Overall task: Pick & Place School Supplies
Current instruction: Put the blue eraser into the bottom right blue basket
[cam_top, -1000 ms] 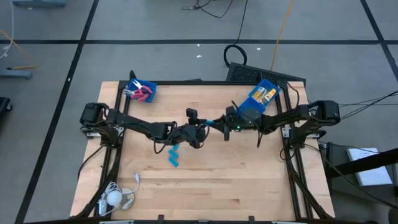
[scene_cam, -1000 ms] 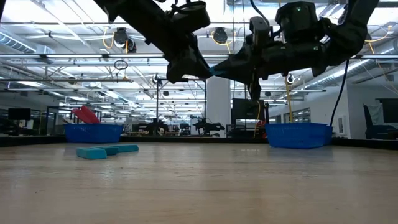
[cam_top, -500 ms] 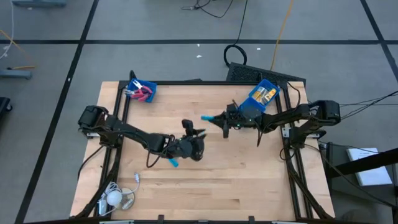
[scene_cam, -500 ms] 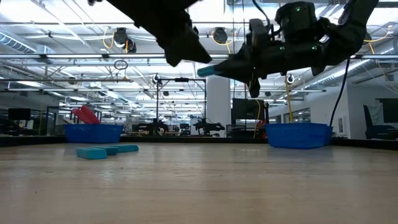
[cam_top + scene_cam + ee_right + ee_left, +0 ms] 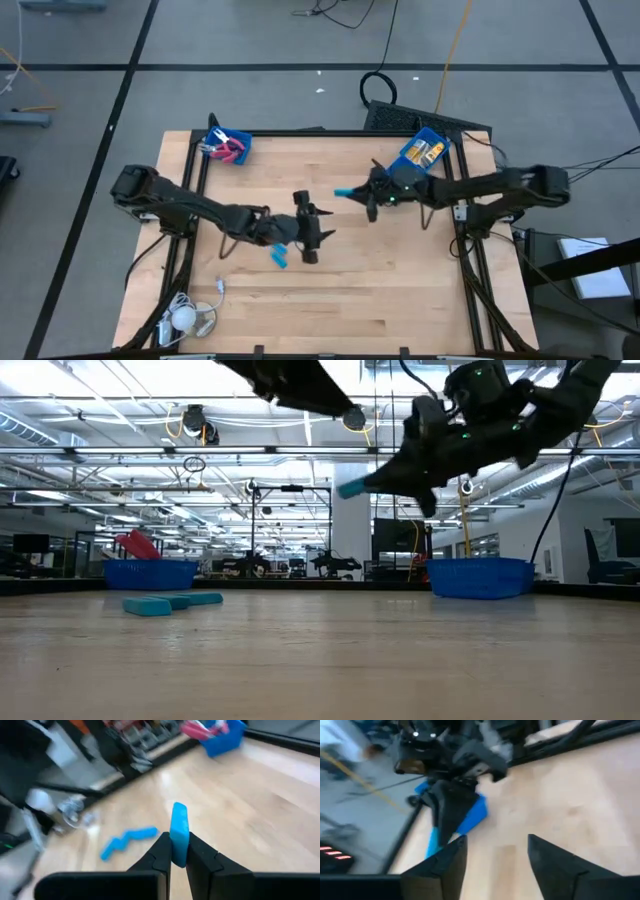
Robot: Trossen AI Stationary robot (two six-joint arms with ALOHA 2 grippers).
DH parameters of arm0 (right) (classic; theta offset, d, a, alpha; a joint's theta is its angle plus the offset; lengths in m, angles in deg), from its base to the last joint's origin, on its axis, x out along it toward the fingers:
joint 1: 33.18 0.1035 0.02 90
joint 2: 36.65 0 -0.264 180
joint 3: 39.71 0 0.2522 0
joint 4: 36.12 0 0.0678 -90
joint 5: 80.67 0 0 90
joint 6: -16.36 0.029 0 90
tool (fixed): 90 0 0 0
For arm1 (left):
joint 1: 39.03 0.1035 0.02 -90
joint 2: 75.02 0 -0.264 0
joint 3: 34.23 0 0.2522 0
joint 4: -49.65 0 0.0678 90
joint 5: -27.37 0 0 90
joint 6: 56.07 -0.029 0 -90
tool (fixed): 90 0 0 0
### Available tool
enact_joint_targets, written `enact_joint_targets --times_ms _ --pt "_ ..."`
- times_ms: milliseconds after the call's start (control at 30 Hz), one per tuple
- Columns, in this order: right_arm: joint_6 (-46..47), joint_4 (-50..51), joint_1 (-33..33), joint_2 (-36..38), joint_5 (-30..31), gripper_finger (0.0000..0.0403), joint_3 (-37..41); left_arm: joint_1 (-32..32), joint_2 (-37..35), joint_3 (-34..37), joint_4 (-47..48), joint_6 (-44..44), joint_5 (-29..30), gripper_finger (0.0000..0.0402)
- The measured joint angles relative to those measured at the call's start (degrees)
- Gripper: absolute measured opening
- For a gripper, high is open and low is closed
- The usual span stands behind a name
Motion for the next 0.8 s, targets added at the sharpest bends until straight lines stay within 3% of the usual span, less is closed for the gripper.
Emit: enact_joint_targets --times_ms 133,300,467,800 --pt "-3.1 17.4 1.3 10.4 5.4 0.0023 0.0 1.3 -5.6 3.5 1.3 4.1 -3.3 0.0228" --pt "-2.2 42.5 4.4 22.5 24.9 0.0023 0.0 3.3 -12.0 11.8 -4.6 6.6 -3.3 0.0215" --pt "3.5 58.8 4.0 27.2 39.9 0.0023 0.1 6.3 -14.5 19.3 -13.2 8.8 -3.0 0.0192" --pt "4.1 63.5 -2.4 20.6 40.1 0.0027 0.1 11.2 -14.4 23.8 -14.6 15.1 -3.4 0.0157"
